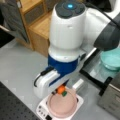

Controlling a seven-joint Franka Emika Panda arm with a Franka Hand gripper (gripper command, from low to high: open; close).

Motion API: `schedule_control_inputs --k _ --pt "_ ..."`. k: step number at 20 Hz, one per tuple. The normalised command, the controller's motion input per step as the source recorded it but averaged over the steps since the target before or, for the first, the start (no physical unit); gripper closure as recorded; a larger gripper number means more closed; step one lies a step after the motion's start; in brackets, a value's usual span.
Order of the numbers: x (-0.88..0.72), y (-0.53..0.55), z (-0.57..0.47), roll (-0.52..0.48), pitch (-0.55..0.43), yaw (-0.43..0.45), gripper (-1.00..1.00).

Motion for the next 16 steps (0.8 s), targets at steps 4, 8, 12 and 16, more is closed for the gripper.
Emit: schedule_control_inputs --k 4,8,12,16 --pt "-0.27 -0.20 -0.06 0.051 0.151 -0.145 1.00" --pt "-0.47 -0.23 -0.14 0.066 0.197 -0.089 1.00" --pt "-0.67 -0.25 -0.16 0.032 0.149 -0.090 1.00" --pt "-0.65 -0.14 -0.13 0.079 -0.007 -0.071 1.00"
